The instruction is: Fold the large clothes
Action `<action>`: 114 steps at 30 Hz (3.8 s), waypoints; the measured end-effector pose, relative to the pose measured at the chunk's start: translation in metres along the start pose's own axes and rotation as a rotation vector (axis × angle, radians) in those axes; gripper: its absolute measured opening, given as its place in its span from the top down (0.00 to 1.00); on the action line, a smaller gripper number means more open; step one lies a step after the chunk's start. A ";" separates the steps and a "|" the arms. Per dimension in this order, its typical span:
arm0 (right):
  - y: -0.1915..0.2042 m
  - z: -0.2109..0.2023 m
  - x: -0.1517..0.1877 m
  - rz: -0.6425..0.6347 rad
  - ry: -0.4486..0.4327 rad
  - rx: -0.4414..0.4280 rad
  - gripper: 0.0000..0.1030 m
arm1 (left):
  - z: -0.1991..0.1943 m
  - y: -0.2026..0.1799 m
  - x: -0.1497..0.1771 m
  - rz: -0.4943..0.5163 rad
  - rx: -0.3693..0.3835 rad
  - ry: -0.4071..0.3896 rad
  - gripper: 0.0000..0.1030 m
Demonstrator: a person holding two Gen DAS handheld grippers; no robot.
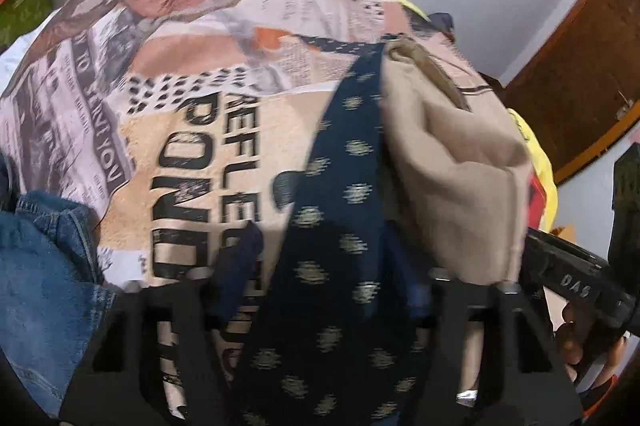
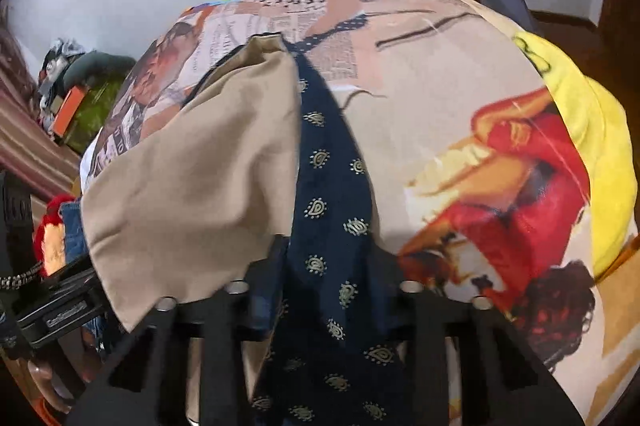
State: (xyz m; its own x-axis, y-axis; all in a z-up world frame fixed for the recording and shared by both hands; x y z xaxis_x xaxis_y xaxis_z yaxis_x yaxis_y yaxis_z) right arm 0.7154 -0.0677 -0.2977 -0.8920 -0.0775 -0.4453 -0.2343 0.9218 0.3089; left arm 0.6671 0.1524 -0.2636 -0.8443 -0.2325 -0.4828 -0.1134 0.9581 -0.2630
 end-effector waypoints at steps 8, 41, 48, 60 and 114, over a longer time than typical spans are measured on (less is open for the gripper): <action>0.030 -0.052 0.019 -0.117 -0.039 -0.045 0.93 | -0.060 -0.043 0.009 0.156 0.000 -0.051 0.90; -0.004 -0.202 0.291 -0.292 0.007 0.216 0.91 | -0.172 -0.021 0.293 0.237 -0.021 0.043 0.89; -0.024 -0.213 0.300 -0.338 -0.079 0.401 0.06 | -0.170 -0.027 0.300 0.282 -0.077 0.022 0.86; 0.011 -0.262 0.270 -0.360 -0.182 0.187 0.06 | -0.217 -0.045 0.249 0.299 -0.041 -0.067 0.35; 0.057 -0.292 0.372 -0.403 -0.021 -0.031 0.87 | -0.272 -0.089 0.351 0.454 0.133 -0.002 0.65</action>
State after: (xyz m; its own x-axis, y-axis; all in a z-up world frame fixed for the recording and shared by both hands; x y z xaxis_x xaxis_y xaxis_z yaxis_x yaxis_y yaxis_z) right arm 0.2576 -0.1552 -0.2002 -0.7181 -0.4224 -0.5530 -0.5757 0.8071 0.1311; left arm 0.2383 0.0306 -0.1826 -0.7921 0.2046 -0.5751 0.3353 0.9331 -0.1298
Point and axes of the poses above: each gripper's, at about its wrist camera, not at the fingertips, and z roughly the way its jaws point, y to its left, x to its underside, the point moved 2 cm from there along z, roughly the way its jaws point, and after that the axes turned 1 degree about y, right-handed, at the moved point
